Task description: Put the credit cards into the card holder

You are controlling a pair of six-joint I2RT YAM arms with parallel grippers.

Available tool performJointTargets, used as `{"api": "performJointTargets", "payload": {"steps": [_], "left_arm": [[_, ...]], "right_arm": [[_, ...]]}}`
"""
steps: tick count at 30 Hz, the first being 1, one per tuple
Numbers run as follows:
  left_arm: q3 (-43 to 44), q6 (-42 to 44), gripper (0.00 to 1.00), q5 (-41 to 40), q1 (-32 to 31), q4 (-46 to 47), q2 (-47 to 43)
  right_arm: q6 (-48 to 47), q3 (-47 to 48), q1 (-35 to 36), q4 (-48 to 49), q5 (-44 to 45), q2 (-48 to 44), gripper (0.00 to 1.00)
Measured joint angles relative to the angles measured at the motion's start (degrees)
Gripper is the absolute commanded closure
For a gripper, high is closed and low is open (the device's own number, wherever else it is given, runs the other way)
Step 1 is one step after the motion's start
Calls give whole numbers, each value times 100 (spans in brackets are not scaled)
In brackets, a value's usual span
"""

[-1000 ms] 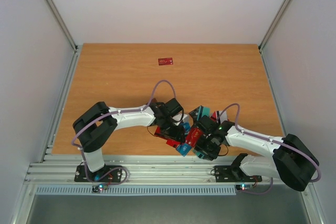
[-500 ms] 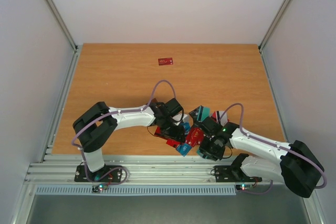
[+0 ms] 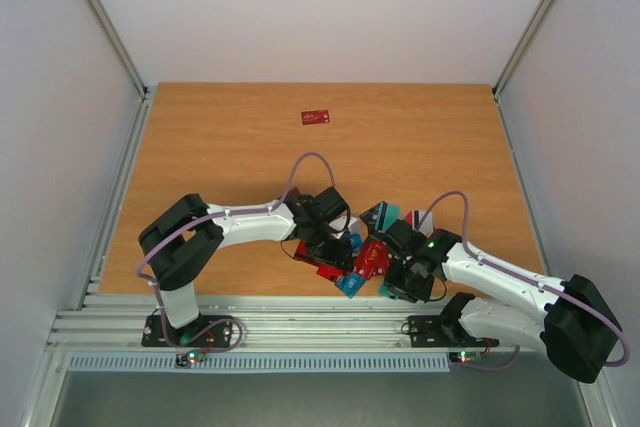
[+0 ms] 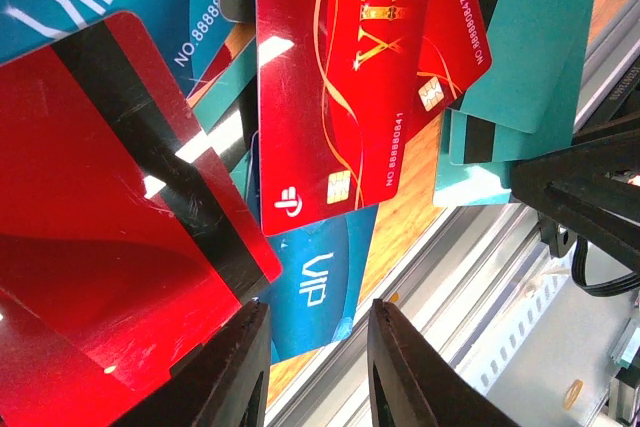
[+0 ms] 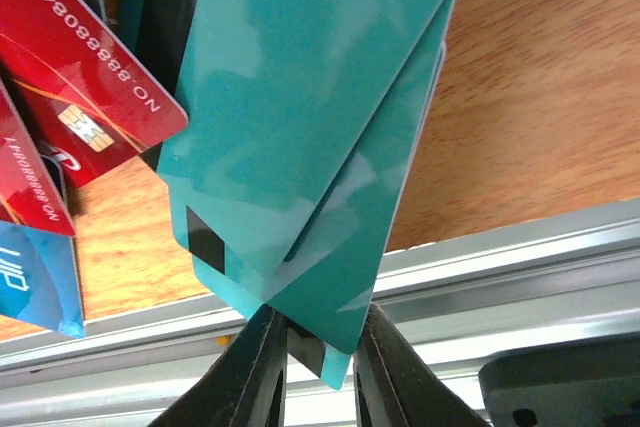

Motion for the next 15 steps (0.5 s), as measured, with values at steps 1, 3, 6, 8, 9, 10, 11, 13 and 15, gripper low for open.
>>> {"api": "performJointTargets", "payload": {"steps": [1, 3, 6, 8, 9, 10, 11, 13, 15], "left_arm": [[0, 0, 71, 2, 0, 2, 0], [0, -2, 71, 4, 0, 13, 0], [0, -13, 71, 7, 0, 42, 0], [0, -17, 71, 15, 0, 50, 0], [0, -17, 71, 22, 0, 55, 0], [0, -17, 71, 24, 0, 59, 0], [0, -17, 71, 26, 0, 61, 0], [0, -17, 71, 26, 0, 66, 0], [-2, -17, 71, 26, 0, 72, 0]], "right_arm": [[-17, 26, 0, -42, 7, -20, 82], [-42, 105, 0, -116, 37, -33, 84], [-87, 227, 0, -214, 90, -37, 88], [-118, 313, 0, -271, 118, -48, 90], [-129, 354, 0, -299, 131, -50, 91], [-142, 382, 0, -304, 140, -50, 92], [-149, 417, 0, -321, 151, -44, 93], [-170, 481, 0, -345, 170, -20, 95], [-190, 551, 0, -374, 192, 0, 97]]}}
